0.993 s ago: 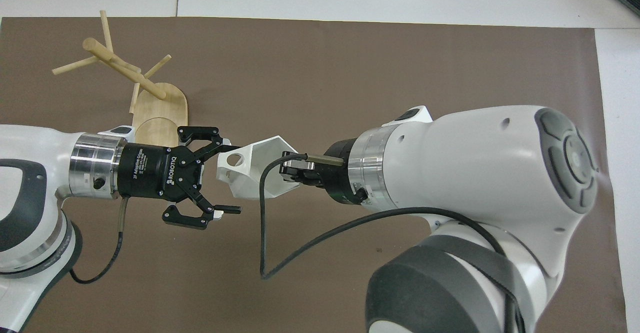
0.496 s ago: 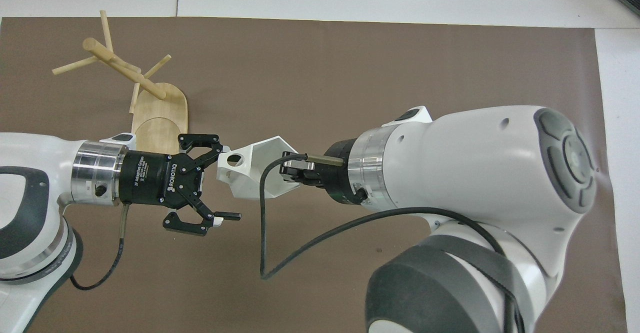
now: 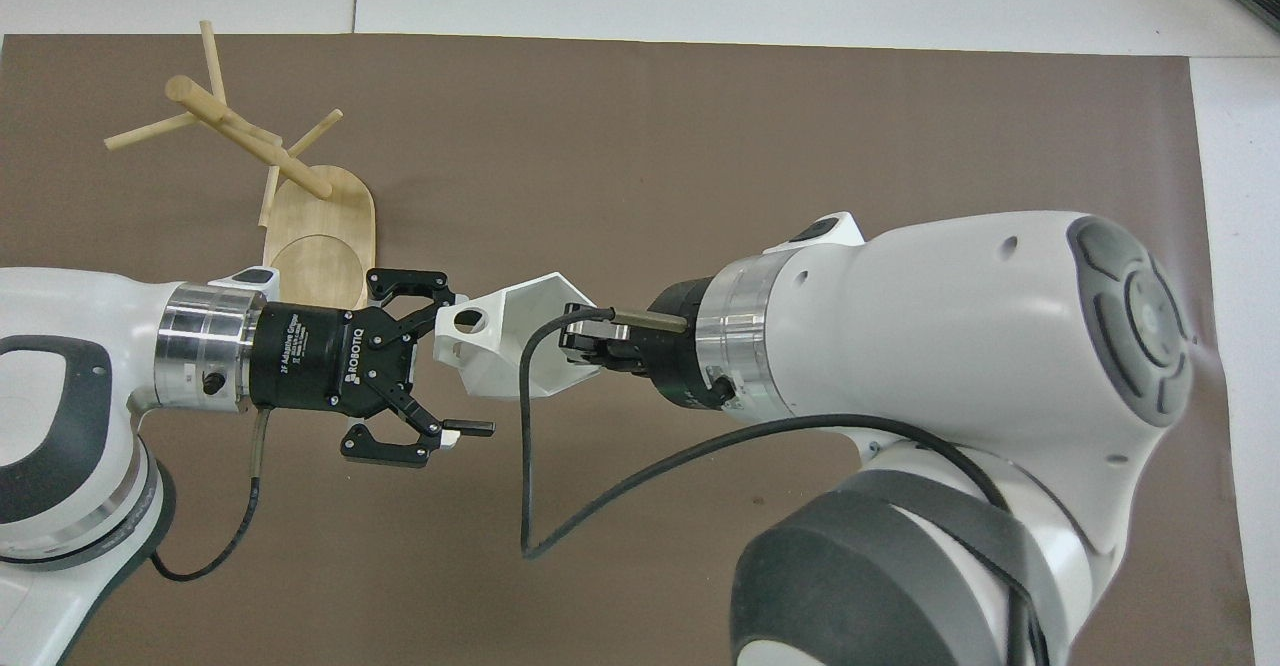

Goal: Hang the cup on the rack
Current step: 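Close the left gripper on the cup held by the right gripper, then pull the cup away with the left gripper while the right gripper releases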

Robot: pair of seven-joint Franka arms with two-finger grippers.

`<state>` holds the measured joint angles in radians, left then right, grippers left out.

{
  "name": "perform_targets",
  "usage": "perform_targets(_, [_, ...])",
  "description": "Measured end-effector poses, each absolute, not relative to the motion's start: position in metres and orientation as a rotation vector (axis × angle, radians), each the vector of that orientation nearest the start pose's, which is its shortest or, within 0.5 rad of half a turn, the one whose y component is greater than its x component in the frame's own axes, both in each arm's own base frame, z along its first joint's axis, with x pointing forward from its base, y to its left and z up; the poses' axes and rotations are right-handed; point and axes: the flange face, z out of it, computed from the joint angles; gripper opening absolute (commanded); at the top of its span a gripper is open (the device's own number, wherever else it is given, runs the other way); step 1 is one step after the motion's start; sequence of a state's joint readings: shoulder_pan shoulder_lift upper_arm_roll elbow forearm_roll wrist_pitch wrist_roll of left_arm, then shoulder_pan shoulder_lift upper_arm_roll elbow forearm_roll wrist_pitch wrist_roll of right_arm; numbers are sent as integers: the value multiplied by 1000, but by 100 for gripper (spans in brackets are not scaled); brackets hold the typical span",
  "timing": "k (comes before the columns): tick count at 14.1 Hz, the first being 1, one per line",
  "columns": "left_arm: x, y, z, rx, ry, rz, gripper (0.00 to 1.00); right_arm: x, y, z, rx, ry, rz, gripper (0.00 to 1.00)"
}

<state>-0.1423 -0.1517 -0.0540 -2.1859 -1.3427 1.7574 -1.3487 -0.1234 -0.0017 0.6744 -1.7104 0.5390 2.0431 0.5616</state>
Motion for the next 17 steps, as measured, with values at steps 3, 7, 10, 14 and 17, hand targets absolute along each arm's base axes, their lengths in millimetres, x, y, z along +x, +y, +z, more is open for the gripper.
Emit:
perform_targets(3, [475, -183, 493, 1407, 1544, -1243, 53, 489, 336, 613, -2524, 222, 1, 0])
perform_targets(7, [475, -182, 493, 1408, 1541, -1242, 0, 489, 336, 613, -2523, 222, 1, 0])
perform_targets(10, [475, -181, 494, 1408, 1540, -1241, 0, 489, 337, 614, -2520, 222, 2, 13])
perform_targets(14, [474, -179, 495, 1409, 1542, -1247, 0, 488, 338, 614, -2517, 220, 4, 50])
perform_targets(17, [474, -172, 496, 1410, 1552, -1245, 0, 489, 337, 614, -2517, 224, 4, 100])
